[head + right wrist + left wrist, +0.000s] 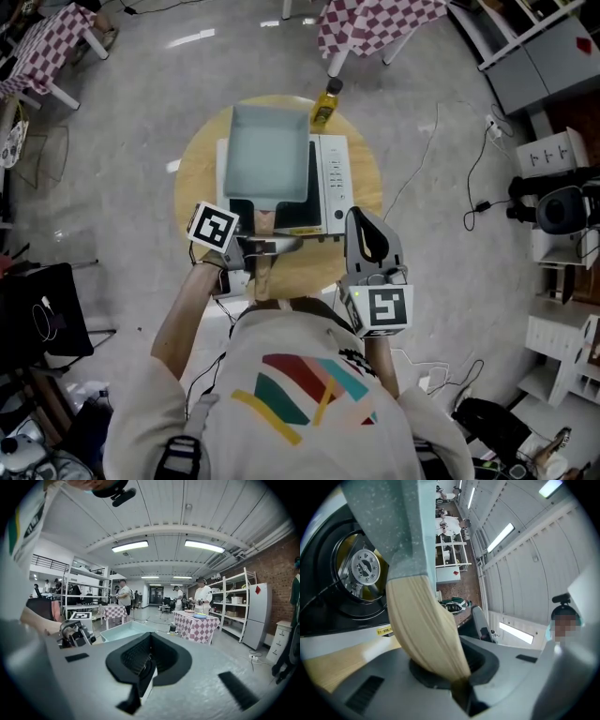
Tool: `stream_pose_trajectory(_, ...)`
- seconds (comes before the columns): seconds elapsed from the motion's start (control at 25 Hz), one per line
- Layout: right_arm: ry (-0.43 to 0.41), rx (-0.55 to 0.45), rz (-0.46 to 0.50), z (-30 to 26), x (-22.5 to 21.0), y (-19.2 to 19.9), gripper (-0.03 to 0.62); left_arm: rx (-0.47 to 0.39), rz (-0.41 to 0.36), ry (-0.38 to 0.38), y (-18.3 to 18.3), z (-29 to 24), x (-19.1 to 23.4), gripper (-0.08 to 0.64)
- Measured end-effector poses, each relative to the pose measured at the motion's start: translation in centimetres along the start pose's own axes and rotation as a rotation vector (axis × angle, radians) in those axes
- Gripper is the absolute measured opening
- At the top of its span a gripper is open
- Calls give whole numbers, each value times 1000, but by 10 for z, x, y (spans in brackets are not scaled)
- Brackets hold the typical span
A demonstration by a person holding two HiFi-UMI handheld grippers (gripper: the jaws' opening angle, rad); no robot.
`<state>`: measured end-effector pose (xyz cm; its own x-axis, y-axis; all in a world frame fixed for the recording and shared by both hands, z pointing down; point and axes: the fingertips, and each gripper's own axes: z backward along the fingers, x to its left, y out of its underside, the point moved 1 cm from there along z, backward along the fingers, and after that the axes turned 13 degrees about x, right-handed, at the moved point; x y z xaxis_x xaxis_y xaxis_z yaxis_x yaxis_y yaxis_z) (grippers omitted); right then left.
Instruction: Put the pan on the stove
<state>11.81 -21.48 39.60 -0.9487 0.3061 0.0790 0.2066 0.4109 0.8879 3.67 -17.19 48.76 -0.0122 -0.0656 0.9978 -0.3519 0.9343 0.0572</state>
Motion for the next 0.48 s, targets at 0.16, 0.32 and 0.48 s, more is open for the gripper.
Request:
stream_pose_trajectory(0.16, 2, 6, 1, 1, 0, 0, -1, 21, -72, 39, -1, -4, 3, 15)
stream_pose_trajectory(0.32, 5, 25, -1, 3, 0, 5, -1, 20, 16, 21, 4, -7, 11, 15)
stream_pose_trajectory(0.48, 10, 37, -3, 4, 0, 11, -1, 3, 30, 47, 2, -9, 15, 17)
